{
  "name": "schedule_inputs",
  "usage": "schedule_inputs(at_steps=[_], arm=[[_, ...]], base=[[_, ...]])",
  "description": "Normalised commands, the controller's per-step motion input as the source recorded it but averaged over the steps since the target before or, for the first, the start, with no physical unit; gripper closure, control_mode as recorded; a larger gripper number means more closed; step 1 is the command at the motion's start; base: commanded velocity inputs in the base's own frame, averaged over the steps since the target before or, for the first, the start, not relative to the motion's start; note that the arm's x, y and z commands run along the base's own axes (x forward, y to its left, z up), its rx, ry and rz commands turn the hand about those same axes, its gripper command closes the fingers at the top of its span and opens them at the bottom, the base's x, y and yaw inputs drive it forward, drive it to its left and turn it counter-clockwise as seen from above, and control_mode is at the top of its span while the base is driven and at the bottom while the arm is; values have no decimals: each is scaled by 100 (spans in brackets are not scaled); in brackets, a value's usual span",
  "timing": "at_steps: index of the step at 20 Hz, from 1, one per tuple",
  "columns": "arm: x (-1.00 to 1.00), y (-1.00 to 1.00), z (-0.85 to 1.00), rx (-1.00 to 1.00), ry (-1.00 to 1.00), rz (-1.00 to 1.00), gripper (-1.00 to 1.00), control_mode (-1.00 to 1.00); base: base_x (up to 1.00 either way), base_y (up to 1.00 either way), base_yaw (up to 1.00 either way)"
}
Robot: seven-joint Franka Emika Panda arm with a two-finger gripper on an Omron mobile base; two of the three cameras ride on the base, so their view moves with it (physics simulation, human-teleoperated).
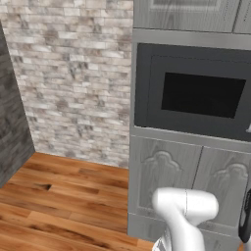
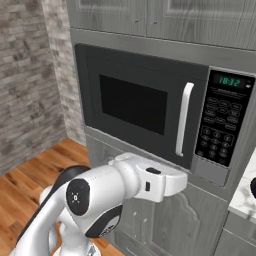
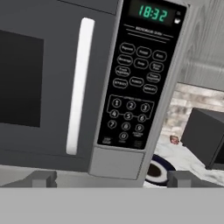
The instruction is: Pick the chicken drumstick from the counter and place it in the microwave. Then turn on the microwave.
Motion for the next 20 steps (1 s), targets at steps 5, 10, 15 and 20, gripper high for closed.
schedule_inputs(at_steps=[5, 10, 15, 20], arm=[[0, -9, -5, 0, -2, 0, -100, -100], [0, -12, 0, 2, 0, 0, -100, -100], [0, -10, -5, 2, 0, -1, -100, -100], [0, -10, -1, 2, 0, -1, -100, -100]], base=[[0, 0, 0], [0, 0, 0], [0, 0, 0], [0, 0, 0]])
